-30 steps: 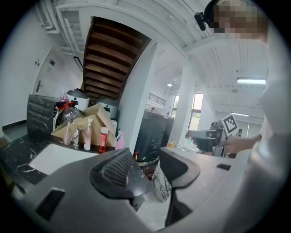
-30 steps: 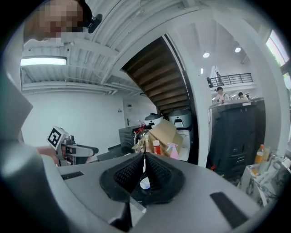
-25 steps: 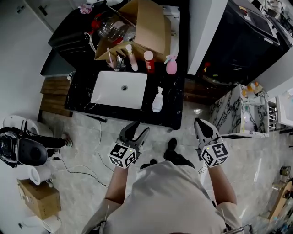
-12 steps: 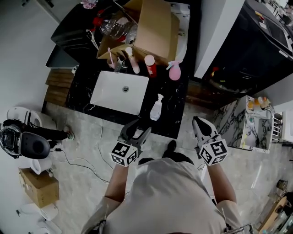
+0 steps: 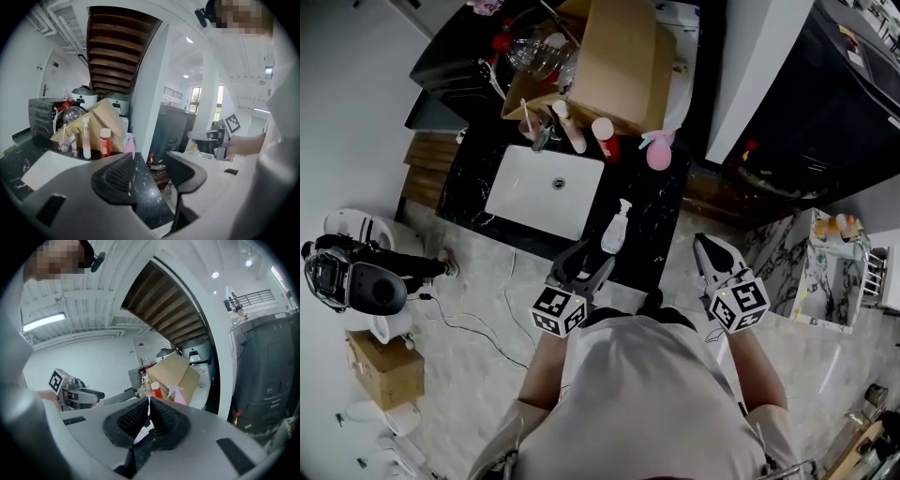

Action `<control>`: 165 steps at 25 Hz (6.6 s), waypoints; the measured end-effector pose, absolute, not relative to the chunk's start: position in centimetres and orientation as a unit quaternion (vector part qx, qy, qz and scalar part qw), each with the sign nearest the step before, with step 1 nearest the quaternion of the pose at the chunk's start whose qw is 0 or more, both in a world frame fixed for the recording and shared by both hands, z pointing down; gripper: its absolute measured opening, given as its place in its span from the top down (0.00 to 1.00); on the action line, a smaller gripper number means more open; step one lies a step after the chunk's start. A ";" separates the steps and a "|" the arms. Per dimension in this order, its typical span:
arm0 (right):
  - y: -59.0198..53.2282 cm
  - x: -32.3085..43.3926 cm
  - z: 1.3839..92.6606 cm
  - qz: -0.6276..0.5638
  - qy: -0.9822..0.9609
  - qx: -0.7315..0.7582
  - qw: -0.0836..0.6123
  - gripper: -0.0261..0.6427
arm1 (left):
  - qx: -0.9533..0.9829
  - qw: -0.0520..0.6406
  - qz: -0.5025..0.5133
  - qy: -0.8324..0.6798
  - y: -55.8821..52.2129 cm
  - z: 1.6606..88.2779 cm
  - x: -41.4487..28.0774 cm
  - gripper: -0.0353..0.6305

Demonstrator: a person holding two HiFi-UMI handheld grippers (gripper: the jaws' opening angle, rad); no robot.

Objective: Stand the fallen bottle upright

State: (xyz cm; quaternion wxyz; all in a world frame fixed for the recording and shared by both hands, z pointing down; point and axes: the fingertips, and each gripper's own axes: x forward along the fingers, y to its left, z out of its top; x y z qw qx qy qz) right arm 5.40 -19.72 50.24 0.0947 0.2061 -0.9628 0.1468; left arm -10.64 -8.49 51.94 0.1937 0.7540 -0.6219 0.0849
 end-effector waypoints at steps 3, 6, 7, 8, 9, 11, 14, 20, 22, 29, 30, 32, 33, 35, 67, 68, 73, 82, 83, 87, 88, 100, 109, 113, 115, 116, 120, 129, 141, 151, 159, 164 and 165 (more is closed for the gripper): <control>-20.4 5.2 50.8 0.154 -0.963 0.200 0.097 0.91 | 0.751 0.198 0.092 -0.623 -9.4 52.2 -10.6 0.60; -20.8 4.8 51.4 0.162 -0.962 0.197 0.101 0.91 | 0.749 0.203 0.102 -0.622 -10.0 52.7 -10.8 0.60; -20.9 4.7 51.7 0.165 -0.961 0.196 0.103 0.91 | 0.748 0.205 0.106 -0.622 -10.3 53.0 -11.0 0.60; -20.9 4.5 51.9 0.167 -0.961 0.196 0.106 0.91 | 0.748 0.207 0.110 -0.621 -10.5 53.2 -11.1 0.60; -21.0 4.4 52.2 0.169 -0.960 0.195 0.108 0.91 | 0.747 0.210 0.114 -0.620 -10.8 53.5 -11.2 0.60; -21.1 4.0 52.6 0.171 -0.959 0.195 0.112 0.91 | 0.747 0.215 0.118 -0.617 -11.5 54.2 -11.4 0.59; -21.1 3.4 53.1 0.173 -0.958 0.198 0.117 0.91 | 0.750 0.222 0.123 -0.611 -12.5 55.1 -11.7 0.58; -21.5 2.8 53.4 0.179 -0.951 0.224 0.119 0.91 | 0.765 0.237 0.145 -0.581 -14.5 57.2 -12.3 0.57; -21.7 2.4 53.7 0.181 -0.948 0.232 0.124 0.91 | 0.768 0.244 0.155 -0.572 -15.1 58.1 -12.8 0.57; -21.9 1.1 55.4 0.192 -0.935 0.266 0.139 0.91 | 0.764 0.290 0.178 -0.548 -17.0 63.4 -14.8 0.57; -21.9 1.0 55.7 0.193 -0.932 0.270 0.142 0.91 | 0.762 0.297 0.186 -0.544 -17.2 64.4 -14.9 0.56; -21.7 0.9 56.4 0.196 -0.928 0.281 0.151 0.91 | 0.757 0.312 0.205 -0.536 -17.6 66.5 -15.2 0.55; -21.5 0.9 56.8 0.196 -0.925 0.286 0.157 0.91 | 0.754 0.320 0.214 -0.532 -17.7 67.5 -15.3 0.55; -21.2 1.0 57.8 0.200 -0.919 0.295 0.168 0.91 | 0.748 0.337 0.230 -0.524 -17.9 69.5 -15.4 0.55; -20.0 3.6 61.0 0.227 -0.896 0.334 0.187 0.91 | 0.656 0.441 0.337 -0.512 -19.7 81.6 -12.8 0.57; -20.0 3.8 61.0 0.227 -0.896 0.334 0.188 0.91 | 0.657 0.441 0.334 -0.513 -19.6 81.5 -12.8 0.57; -19.9 4.1 60.8 0.222 -0.898 0.329 0.187 0.91 | 0.661 0.439 0.318 -0.519 -18.9 81.1 -13.1 0.57; -19.8 3.3 59.6 0.204 -0.911 0.311 0.181 0.91 | 0.674 0.413 0.287 -0.541 -18.9 79.0 -13.8 0.58; -19.8 3.3 59.4 0.202 -0.912 0.310 0.180 0.91 | 0.675 0.408 0.286 -0.544 -18.8 78.8 -13.9 0.58; -19.8 3.4 58.9 0.198 -0.914 0.305 0.181 0.91 | 0.684 0.382 0.286 -0.552 -18.5 77.7 -14.3 0.58; -19.8 3.5 58.9 0.197 -0.914 0.304 0.181 0.91 | 0.686 0.376 0.286 -0.553 -18.5 77.4 -14.4 0.58; -19.1 2.1 57.8 0.178 -0.923 0.289 0.182 0.91 | 0.690 0.338 0.262 -0.584 -18.3 75.1 -16.4 0.58; -19.5 1.3 56.5 0.161 -0.926 0.284 0.188 0.91 | 0.700 0.275 0.235 -0.615 -19.5 73.3 -18.1 0.58; -19.3 1.2 56.8 0.162 -0.924 0.284 0.196 0.91 | 0.719 0.237 0.218 -0.616 -20.4 72.6 -18.3 0.58; -19.2 1.1 57.0 0.160 -0.924 0.284 0.201 0.91 | 0.727 0.222 0.212 -0.614 -20.6 72.6 -18.4 0.58; -19.1 1.0 57.0 0.160 -0.923 0.284 0.203 0.91 | 0.730 0.217 0.208 -0.614 -20.6 72.6 -18.4 0.58; -19.3 0.7 56.9 0.158 -0.923 0.283 0.208 0.91 | 0.734 0.201 0.197 -0.618 -20.9 72.5 -19.0 0.58; -18.9 0.2 58.1 0.173 -0.921 0.273 0.217 0.91 | 0.740 0.187 0.178 -0.622 -20.5 72.4 -19.1 0.57; -18.4 -0.3 57.7 0.153 -0.932 0.246 0.219 0.91 | 0.741 0.189 0.180 -0.619 -19.3 72.6 -18.7 0.54; -17.7 0.4 56.9 0.138 -0.942 0.226 0.207 0.91 | 0.723 0.185 0.171 -0.643 -17.7 71.2 -18.7 0.49; -16.4 0.5 55.9 0.119 -0.954 0.201 0.189 0.91 | 0.704 0.191 0.156 -0.666 -14.8 69.6 -18.8 0.49; -16.0 1.2 54.9 0.118 -0.959 0.185 0.178 0.91 | 0.691 0.199 0.133 -0.681 -12.6 67.0 -18.7 0.51; -16.0 1.4 54.7 0.120 -0.960 0.182 0.176 0.91 | 0.690 0.200 0.132 -0.683 -12.2 66.5 -18.5 0.52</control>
